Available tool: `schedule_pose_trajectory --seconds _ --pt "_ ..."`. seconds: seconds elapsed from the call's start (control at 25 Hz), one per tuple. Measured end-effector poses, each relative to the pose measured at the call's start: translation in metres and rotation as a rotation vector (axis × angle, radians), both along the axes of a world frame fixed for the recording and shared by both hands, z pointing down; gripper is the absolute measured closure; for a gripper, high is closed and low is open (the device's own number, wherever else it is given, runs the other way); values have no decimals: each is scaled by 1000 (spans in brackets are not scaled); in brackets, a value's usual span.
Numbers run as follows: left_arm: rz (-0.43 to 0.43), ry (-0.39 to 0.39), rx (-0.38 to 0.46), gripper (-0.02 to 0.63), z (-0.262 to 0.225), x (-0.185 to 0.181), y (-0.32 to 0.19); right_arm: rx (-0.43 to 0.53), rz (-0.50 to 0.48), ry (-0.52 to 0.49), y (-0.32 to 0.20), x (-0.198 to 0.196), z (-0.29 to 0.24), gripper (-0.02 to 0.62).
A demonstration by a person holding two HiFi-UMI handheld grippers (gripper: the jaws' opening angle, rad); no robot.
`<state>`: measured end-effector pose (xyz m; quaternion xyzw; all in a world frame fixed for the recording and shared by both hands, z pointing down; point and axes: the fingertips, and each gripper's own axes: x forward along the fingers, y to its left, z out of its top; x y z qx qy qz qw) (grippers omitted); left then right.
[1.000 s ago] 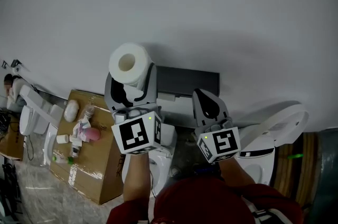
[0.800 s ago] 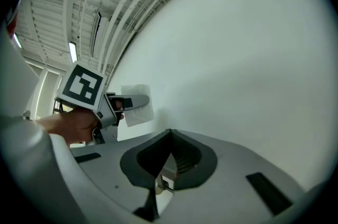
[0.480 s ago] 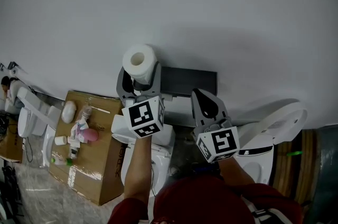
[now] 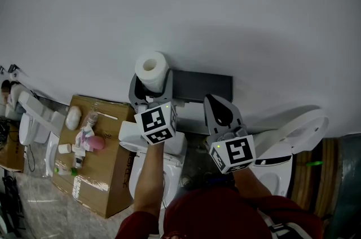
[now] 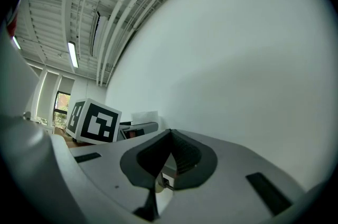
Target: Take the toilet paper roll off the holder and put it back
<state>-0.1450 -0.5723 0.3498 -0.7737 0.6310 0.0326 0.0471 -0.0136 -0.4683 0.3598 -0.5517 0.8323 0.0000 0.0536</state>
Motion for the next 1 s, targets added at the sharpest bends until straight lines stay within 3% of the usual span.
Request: schedule_pose_trajectory --seconds 0.48,1.0 --pt "-12 -42 -17 183 -1 0 -1 10 -4 -7 1 1 -3 588" --pt "21 -59 129 183 -79 6 31 21 -6 -8 4 1 -12 588"
